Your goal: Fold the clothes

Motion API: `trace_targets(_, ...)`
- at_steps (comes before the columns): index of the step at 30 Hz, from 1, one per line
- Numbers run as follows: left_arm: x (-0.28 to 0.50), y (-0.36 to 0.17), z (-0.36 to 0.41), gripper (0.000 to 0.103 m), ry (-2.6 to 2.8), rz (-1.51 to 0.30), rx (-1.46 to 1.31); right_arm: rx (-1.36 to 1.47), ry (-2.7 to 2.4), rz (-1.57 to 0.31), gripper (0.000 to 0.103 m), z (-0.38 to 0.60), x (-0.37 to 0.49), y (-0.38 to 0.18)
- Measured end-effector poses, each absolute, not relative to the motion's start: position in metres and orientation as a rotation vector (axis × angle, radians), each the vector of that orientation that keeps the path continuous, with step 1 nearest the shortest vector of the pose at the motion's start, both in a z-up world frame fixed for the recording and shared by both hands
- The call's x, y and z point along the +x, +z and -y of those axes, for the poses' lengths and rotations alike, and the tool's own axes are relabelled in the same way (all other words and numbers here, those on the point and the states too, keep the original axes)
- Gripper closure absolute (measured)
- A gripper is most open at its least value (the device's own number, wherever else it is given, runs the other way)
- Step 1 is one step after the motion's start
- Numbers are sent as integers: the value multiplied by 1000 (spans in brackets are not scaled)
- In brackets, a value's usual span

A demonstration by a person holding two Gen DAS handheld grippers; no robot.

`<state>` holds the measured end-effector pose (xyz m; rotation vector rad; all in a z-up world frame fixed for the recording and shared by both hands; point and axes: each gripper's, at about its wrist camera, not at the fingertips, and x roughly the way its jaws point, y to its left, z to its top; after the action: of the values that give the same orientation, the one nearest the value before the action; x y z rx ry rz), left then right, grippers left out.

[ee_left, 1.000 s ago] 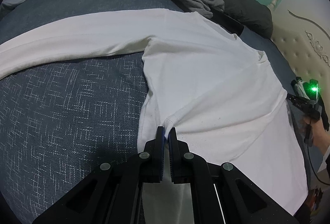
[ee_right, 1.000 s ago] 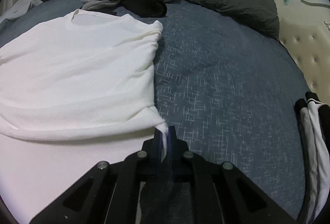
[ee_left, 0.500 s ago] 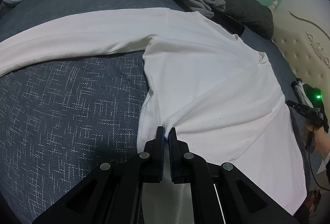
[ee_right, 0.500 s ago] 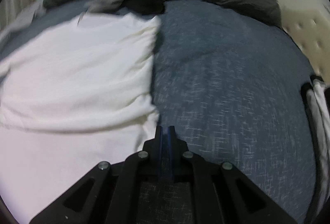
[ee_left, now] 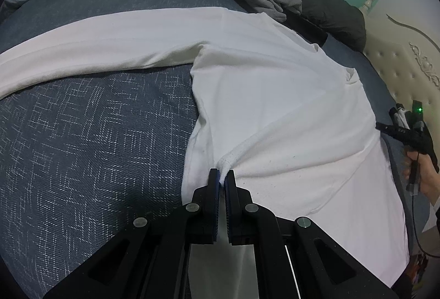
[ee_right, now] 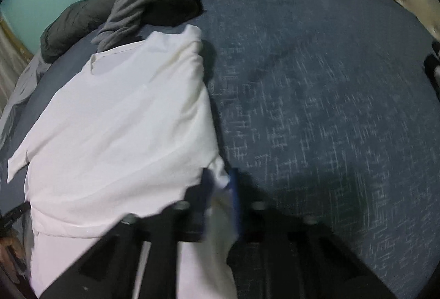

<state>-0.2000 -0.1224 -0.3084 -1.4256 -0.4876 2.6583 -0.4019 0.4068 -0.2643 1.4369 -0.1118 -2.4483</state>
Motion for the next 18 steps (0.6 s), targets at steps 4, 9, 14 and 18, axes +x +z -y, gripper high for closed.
trace_targets(4, -200, -309, 121, 99, 2652, 487, -1425, 1411, -2497, 179, 97, -416, -401, -262)
trace_targets(9, -199, -310, 120, 99, 2650, 487, -1426, 1405, -2496, 220, 96, -416, -408, -255)
trace_targets(14, -199, -311, 119, 99, 2647, 480, -1427, 1364, -2585, 276, 92, -420, -427, -233)
trace_targets(18, -199, -310, 117, 99, 2645, 458, -1429, 1322, -2565, 377, 78, -412, -452, -218)
